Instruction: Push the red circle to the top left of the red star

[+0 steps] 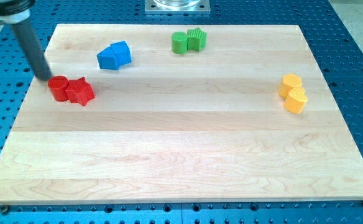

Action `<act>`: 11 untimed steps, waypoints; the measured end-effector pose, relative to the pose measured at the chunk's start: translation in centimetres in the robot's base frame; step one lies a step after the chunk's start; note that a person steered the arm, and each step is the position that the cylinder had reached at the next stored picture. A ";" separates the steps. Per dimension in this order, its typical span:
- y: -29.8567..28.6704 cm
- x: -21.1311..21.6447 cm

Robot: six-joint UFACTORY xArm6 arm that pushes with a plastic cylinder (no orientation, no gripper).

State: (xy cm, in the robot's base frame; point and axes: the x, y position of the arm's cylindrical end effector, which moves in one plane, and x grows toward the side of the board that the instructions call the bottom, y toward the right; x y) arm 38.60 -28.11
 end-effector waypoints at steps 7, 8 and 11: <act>12.6 5.4; 5.8 5.2; 11.4 0.1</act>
